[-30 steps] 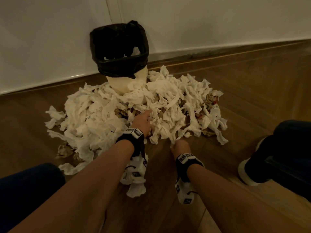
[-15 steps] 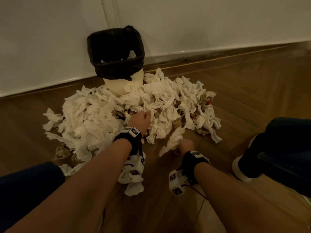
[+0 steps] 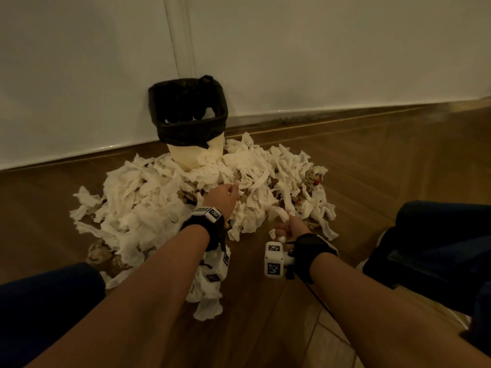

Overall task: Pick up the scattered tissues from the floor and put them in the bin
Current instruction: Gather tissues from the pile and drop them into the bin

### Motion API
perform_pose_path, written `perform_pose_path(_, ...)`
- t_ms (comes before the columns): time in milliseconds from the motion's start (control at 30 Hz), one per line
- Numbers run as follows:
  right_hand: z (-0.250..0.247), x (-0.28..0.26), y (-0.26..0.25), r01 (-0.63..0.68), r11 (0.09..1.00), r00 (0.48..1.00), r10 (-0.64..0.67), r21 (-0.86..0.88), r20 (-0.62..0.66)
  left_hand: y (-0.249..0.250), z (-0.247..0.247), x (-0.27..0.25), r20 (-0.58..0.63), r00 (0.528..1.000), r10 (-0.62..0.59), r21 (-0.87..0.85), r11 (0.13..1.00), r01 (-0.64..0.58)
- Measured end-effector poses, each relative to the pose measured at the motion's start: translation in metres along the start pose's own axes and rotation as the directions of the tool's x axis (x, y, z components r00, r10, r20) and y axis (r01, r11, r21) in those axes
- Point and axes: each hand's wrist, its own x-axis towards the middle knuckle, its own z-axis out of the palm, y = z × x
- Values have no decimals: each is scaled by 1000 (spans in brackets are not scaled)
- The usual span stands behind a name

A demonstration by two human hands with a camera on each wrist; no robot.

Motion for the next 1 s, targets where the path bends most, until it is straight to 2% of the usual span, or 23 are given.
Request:
perform_pose_path(67, 5, -6, -2, 20, 994, 998, -27, 112, 63, 1, -5, 0, 29, 999, -23, 29, 999, 22)
perform_pose_path(233, 15, -19, -19, 119, 974, 986, -139, 191, 92, 2, -16, -1, 123, 989, -85, 123, 990, 70)
perform_pose_path(333, 20, -24, -28, 140, 978, 986, -152, 153, 73, 3, -22, -1, 143, 985, -94, 155, 985, 72)
perform_pose_path(433, 20, -32, -32, 147, 986, 984, -154, 78, 93, 3, -25, -1, 170, 979, -111, 82, 992, 98)
perform_pose_path(500, 18, -36, -32, 212, 975, 977, -212, -59, 15, 6, -27, -1, 147, 980, -137, 133, 984, 118)
perform_pose_path(567, 15, -35, -34, 221, 974, 975, -222, -47, -7, 9, -29, -1, 122, 983, -141, 162, 979, 120)
perform_pose_path(633, 19, -36, -36, 178, 983, 976, -181, 36, 122, 15, -31, 1, 125, 987, -102, 111, 990, 88)
perform_pose_path(700, 28, -42, -39, 81, 992, 962, -104, 99, 253, 23, -35, 3, 123, 992, -28, 40, 999, 23)
perform_pose_path(867, 50, -44, -49, 122, 971, 945, -178, 207, 276, 43, -49, 11, 29, 997, 66, -158, 986, -60)
perform_pose_path(1000, 71, -56, -65, 124, 964, 933, -194, 236, 303, 46, -68, 19, -50, 995, 82, -97, 992, -86)
